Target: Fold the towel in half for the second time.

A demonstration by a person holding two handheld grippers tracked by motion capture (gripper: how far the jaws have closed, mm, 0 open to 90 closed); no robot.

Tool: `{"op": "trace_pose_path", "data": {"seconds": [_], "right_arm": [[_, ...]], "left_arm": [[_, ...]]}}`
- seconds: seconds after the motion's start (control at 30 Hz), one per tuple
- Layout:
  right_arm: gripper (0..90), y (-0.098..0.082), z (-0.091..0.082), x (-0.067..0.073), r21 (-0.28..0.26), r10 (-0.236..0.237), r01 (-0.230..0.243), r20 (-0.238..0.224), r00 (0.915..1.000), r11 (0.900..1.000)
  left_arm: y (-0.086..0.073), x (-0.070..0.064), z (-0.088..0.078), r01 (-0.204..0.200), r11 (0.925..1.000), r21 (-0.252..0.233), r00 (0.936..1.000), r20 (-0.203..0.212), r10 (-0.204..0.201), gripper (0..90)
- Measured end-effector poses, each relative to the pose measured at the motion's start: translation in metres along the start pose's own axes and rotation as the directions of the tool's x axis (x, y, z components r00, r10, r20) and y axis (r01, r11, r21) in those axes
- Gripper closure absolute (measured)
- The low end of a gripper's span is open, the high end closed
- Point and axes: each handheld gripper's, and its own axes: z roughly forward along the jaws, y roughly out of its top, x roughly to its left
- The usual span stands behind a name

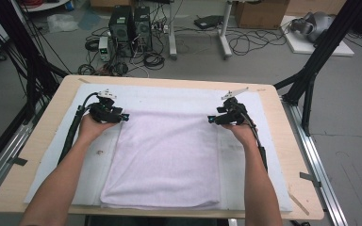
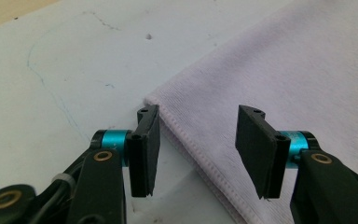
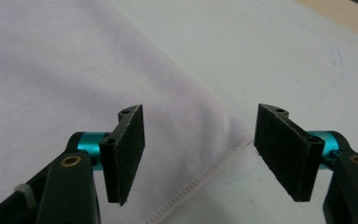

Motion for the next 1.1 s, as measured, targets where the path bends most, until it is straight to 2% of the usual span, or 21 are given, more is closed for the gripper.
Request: {"op": "trace_pose_path", "data": {"seconds": [0.1, 0.23, 0.37, 0.4, 0.47, 0.5, 0.53, 0.57, 0.6, 0.63, 0.67, 0.73, 0.8, 0.87, 0.97, 1.03, 1.1], "right_arm": [[33.2, -0.005, 0.005, -0.002, 0.013, 0.012, -0.012, 0.021, 0.9997, 1.0], [33.3, -0.01, 0.011, -0.007, 0.035, 0.037, -0.038, 0.031, 0.9988, 0.999], [33.2, -0.013, 0.019, -0.01, 0.052, 0.048, -0.05, 0.037, 0.9982, 0.997], [33.2, -0.014, 0.021, -0.01, 0.059, 0.046, -0.048, 0.035, 0.9983, 0.997], [33.2, -0.016, 0.028, -0.009, 0.082, 0.043, -0.045, 0.035, 0.9985, 0.996], [34.5, -0.016, 0.028, -0.009, 0.07, 0.031, -0.033, 0.038, 0.9988, 0.997], [38.0, -0.016, 0.028, -0.008, 0.072, 0.042, -0.045, 0.04, 0.9983, 0.996], [45.3, -0.016, 0.027, -0.009, 0.069, 0.035, -0.037, 0.032, 0.9989, 0.997], [57.9, -0.015, 0.026, -0.009, 0.07, 0.036, -0.037, 0.014, 0.9993, 0.997], [65.4, -0.014, 0.026, -0.008, 0.071, 0.031, -0.029, -0.02, 0.9993, 0.997], [72.1, -0.013, 0.027, -0.006, 0.074, 0.024, -0.022, -0.031, 0.9992, 0.997], [81.2, -0.012, 0.028, -0.004, 0.075, 0.033, -0.028, -0.065, 0.9973, 0.997], [83.6, -0.011, 0.028, -0.004, 0.075, 0.045, -0.039, -0.082, 0.9956, 0.996], [84.3, -0.009, 0.025, -0.004, 0.071, 0.036, -0.031, -0.082, 0.9959, 0.997], [84.6, -0.003, 0.014, -0.006, 0.026, 0.037, -0.036, -0.065, 0.9972, 0.999], [84.6, 0.003, 0.004, -0.01, -0.018, 0.045, -0.047, -0.06, 0.9971, 0.999], [84.6, 0.014, -0.007, -0.011, -0.038, 0.03, -0.031, -0.039, 0.9988, 0.999]], "left_arm": [[-0.001, 0.003, 0.007, 0.037, 0.9993, 0.005, 0.9993, -0.002, -0.037, 51.1], [-0.002, 0.006, 0.015, 0.056, 0.9979, 0.033, 0.9975, -0.044, -0.055, 46.4], [-0.003, 0.009, 0.021, 0.089, 0.9957, 0.024, 0.9947, -0.054, -0.087, 45.9], [-0.004, 0.01, 0.023, 0.091, 0.995, 0.04, 0.9949, -0.047, -0.089, 47.0], [-0.005, 0.008, 0.024, 0.082, 0.9958, 0.041, 0.9948, -0.064, -0.08, 51.0], [-0.004, 0.009, 0.024, 0.088, 0.9953, 0.041, 0.994, -0.068, -0.086, 52.7], [-0.004, 0.01, 0.024, 0.097, 0.9944, 0.042, 0.9931, -0.069, -0.094, 56.3], [-0.004, 0.011, 0.023, 0.105, 0.9937, 0.04, 0.9932, -0.055, -0.102, 61.3], [-0.004, 0.011, 0.023, 0.102, 0.9941, 0.039, 0.9946, -0.025, -0.101, 71.2], [-0.003, 0.009, 0.024, 0.093, 0.9949, 0.038, 0.9954, -0.026, -0.092, 77.0], [-0.003, 0.008, 0.025, 0.092, 0.995, 0.039, 0.9957, -0.015, -0.091, 82.4], [-0.002, 0.008, 0.024, 0.097, 0.9942, 0.045, 0.9952, -0.017, -0.097, 84.9], [-0.001, 0.007, 0.023, 0.096, 0.9944, 0.045, 0.9953, -0.016, -0.096, 85.8], [0.0, 0.007, 0.021, 0.089, 0.9956, 0.028, 0.9959, -0.018, -0.089, 86.2], [0.006, 0.008, 0.011, 0.098, 0.9946, -0.035, 0.9949, -0.022, -0.098, 86.4], [0.016, 0.009, 0.0, 0.09, 0.9928, -0.079, 0.9951, -0.034, -0.093, 86.5], [0.026, 0.01, -0.01, 0.078, 0.9899, -0.118, 0.9957, -0.04, -0.083, 86.5]]}}
